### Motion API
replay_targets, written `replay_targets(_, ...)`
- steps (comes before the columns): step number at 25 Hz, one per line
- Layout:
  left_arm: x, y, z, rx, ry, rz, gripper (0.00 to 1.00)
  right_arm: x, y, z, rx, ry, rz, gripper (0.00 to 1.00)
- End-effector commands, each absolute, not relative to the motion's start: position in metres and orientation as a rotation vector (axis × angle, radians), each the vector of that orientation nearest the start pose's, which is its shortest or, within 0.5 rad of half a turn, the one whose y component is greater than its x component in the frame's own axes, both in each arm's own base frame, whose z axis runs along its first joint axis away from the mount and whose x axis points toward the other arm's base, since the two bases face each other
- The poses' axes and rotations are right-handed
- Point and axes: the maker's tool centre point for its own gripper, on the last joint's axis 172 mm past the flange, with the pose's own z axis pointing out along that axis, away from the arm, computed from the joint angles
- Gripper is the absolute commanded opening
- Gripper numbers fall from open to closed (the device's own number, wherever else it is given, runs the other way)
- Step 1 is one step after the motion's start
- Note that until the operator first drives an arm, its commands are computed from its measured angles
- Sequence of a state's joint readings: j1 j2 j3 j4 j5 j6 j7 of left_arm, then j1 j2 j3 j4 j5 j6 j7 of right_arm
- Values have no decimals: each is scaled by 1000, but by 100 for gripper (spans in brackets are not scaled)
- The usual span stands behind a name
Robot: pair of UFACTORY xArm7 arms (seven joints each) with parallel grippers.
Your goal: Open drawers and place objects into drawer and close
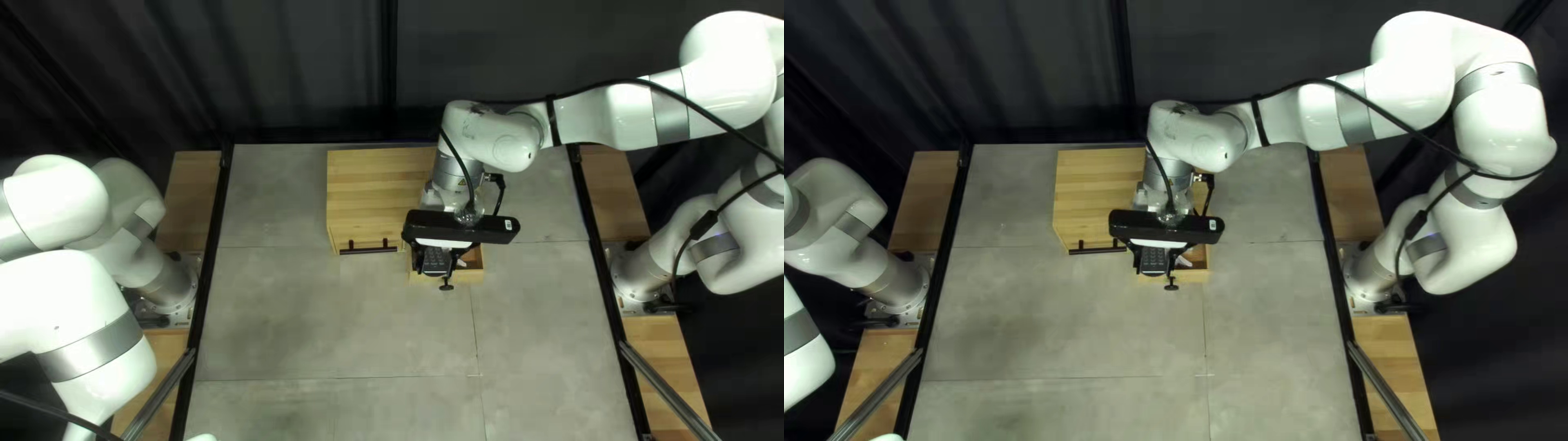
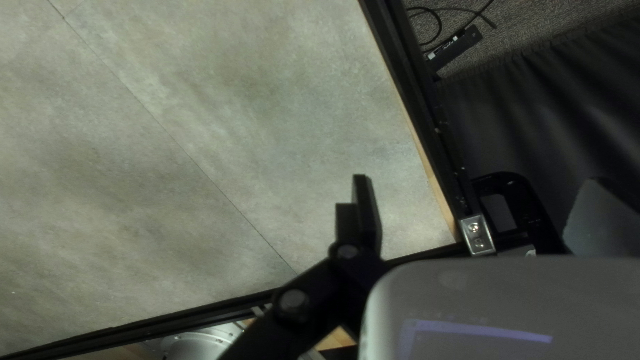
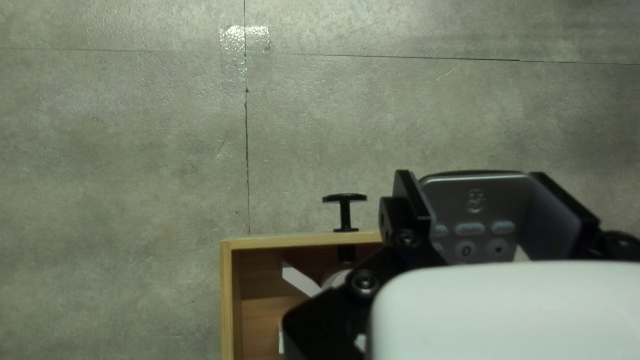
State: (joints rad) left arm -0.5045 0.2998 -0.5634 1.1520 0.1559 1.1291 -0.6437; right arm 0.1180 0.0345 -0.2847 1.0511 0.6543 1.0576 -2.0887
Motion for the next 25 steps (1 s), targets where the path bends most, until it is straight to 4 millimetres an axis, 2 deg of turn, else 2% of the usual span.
replay_targets(1, 233, -390, 103, -2885, 745, 251, 100, 494, 37, 204, 2323, 2347, 802, 0)
replay_targets(25, 233, -390, 103, -2885, 745, 251, 100, 490, 26, 192, 2330, 2338, 762, 0)
